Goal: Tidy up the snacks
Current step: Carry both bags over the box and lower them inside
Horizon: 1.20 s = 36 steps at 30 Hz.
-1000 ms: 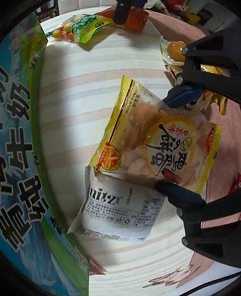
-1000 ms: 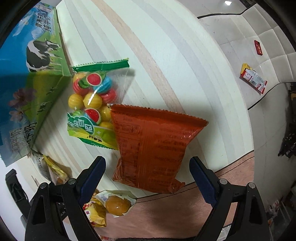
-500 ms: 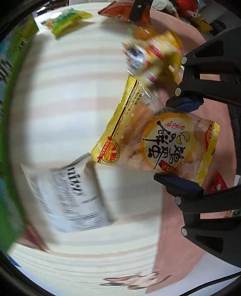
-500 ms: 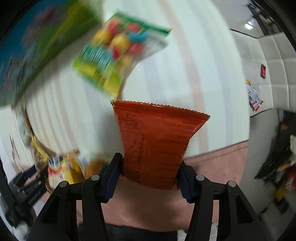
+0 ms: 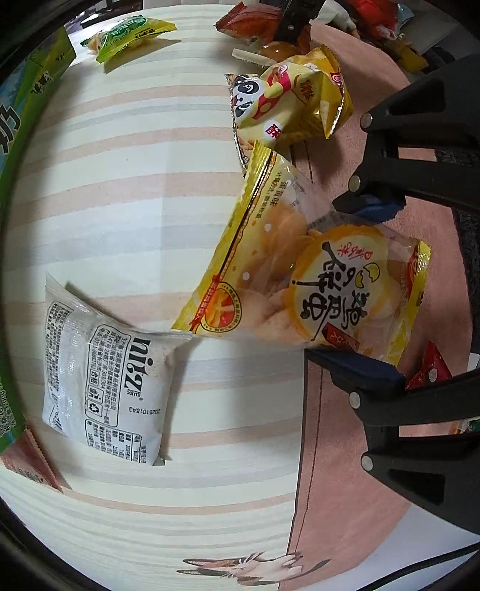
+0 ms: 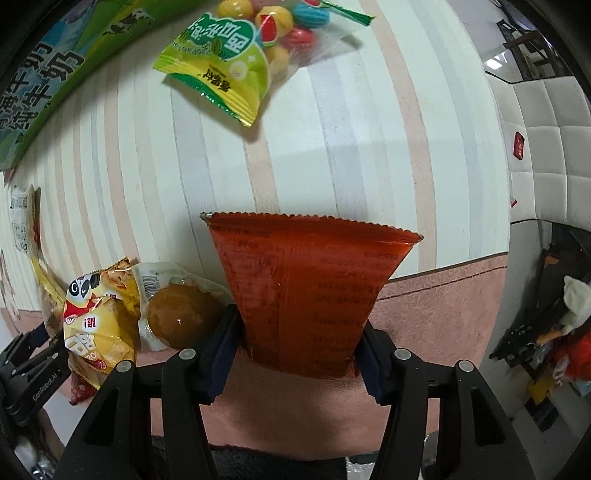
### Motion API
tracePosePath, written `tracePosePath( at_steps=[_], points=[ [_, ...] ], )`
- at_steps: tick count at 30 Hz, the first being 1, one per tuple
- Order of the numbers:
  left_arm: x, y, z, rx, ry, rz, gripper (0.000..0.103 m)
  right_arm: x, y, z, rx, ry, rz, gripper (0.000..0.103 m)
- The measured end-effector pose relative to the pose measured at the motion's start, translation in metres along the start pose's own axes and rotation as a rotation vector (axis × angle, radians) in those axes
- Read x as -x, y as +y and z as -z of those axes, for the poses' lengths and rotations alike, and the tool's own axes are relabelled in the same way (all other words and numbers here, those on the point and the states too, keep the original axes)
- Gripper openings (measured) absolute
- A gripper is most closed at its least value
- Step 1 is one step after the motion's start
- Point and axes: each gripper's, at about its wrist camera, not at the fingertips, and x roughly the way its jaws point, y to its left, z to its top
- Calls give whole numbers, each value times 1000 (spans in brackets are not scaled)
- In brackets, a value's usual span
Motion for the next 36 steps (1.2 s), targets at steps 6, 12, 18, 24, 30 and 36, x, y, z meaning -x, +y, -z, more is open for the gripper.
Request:
tracePosePath(
  at_steps=[6, 12, 18, 24, 30, 36],
  points=[
    [12, -11, 7, 4, -26, -12, 49, 14, -11, 16, -9, -56, -30, 50],
    [38, -8, 16, 13, -61, 6, 48, 35, -6, 33, 5, -95, -77, 49],
    [89, 5, 28, 29, -133, 71, 47, 79, -1, 39, 27, -156, -165, 49],
    [165, 12, 16, 43, -227, 176, 47, 146, 23, 23, 86, -236, -278, 49],
    [232, 18, -51, 68, -320, 207, 47, 212, 75, -3, 163, -323, -363, 49],
    [242, 31, -118, 115, -317, 214, 47, 240, 121, -51, 191, -358, -351, 49]
  ],
)
